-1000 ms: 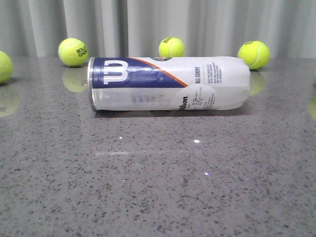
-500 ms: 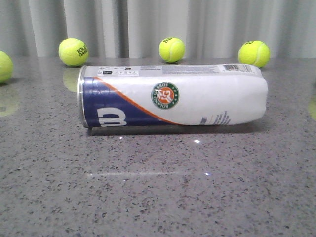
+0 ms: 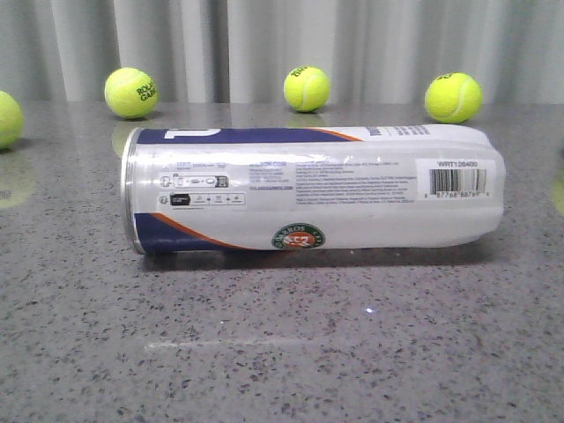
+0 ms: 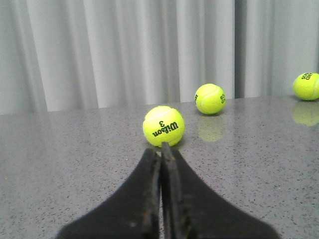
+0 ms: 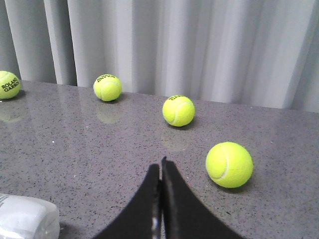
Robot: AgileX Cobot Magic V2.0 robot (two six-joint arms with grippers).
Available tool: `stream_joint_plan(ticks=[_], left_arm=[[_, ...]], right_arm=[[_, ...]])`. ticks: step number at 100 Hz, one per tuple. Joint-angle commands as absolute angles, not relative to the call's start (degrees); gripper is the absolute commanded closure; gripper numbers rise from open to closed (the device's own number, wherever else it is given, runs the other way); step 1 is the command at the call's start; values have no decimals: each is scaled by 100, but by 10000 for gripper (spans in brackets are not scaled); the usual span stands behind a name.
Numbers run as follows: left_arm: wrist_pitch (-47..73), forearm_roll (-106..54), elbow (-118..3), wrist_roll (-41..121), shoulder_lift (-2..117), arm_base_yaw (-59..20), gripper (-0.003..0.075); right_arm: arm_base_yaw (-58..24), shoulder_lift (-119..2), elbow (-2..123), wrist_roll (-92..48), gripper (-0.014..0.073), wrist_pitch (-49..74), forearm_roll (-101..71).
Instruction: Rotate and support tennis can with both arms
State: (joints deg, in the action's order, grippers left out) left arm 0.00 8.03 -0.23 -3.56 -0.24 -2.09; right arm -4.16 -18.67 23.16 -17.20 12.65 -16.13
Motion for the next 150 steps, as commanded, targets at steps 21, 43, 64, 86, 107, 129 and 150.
stream_joint_plan(ticks=[21,43,64,86,107,129,150], left_arm=[[-538,800,249,-400,-249,-203,741],[-904,447,163,-400,-249,-203,741],[-123,329,-675,-400,-208,-203,741],[1284,0,-2089,-400,474,-203,741],[3070,-88,-3898,-388,1913,-203,741],[4274,-64,-5460,-388,3470,-203,741],[4476,-64,-5961,-388,4384,-203,741]], right_arm=[[-387,-1887,2472,-1719,662,796,-1659],[-387,-1887,2472,-1719,662,796,-1659],[-387,-1887,2472,-1719,662,796,-1659],[-387,-1887,2472,-1719,662,796,-1659],[-387,-1887,2472,-1719,662,801,-1659],[-387,-1887,2472,-1719,662,801,-1659],[-387,-1887,2472,-1719,662,812,-1659]])
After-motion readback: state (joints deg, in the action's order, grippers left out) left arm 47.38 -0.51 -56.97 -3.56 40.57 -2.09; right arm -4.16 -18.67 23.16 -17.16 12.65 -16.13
